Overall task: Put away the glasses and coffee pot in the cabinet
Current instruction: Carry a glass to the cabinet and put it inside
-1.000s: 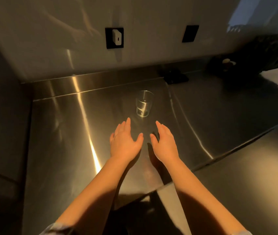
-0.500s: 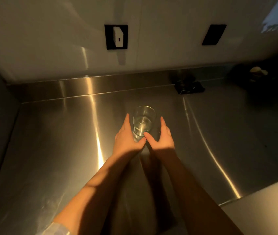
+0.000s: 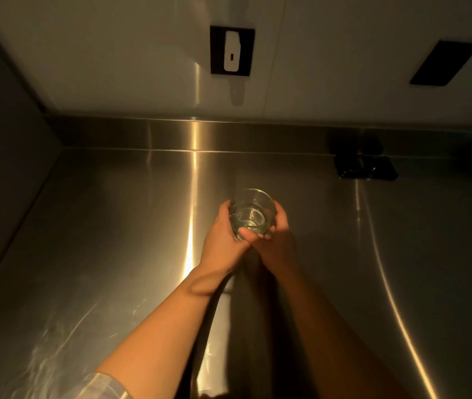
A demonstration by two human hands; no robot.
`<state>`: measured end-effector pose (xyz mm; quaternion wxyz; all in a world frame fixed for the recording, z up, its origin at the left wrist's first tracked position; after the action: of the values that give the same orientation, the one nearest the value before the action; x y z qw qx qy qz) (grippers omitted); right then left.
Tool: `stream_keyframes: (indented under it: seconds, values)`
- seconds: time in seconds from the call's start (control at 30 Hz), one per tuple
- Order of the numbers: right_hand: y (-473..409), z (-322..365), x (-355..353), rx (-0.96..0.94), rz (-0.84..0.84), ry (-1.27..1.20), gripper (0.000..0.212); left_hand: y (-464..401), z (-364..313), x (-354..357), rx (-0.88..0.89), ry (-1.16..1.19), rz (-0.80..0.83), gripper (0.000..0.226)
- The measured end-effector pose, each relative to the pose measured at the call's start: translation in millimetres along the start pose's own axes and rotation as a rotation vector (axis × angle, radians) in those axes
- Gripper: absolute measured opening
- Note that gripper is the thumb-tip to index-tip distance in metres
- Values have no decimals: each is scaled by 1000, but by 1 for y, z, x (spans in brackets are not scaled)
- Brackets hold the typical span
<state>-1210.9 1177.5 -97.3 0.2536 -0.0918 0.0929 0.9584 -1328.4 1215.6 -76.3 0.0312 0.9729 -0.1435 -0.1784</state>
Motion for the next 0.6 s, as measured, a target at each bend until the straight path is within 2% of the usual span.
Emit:
stream_keyframes:
  seconds: [0.17, 0.3, 0.6]
  values:
    - [5, 15, 5, -104, 66, 20, 86, 9, -6, -11, -4, 6, -60, 73]
    - [14, 30, 25, -183, 190, -38, 90, 21, -2, -36, -36, -3, -170, 82]
    - [80, 59, 131, -268, 520, -23, 86, 91, 32, -138, -136, -8, -502, 80]
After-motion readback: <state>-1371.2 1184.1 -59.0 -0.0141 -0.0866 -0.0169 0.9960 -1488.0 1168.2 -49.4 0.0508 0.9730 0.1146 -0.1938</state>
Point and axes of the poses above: each hand's wrist, its own y-axis away from the middle knuckle, its own x-axis out of the palm, z = x × y, the point moved 3 cm from there along -y, towards the middle knuckle, and after that the axes turned 4 degrees about -x, right-handed, at the moved point
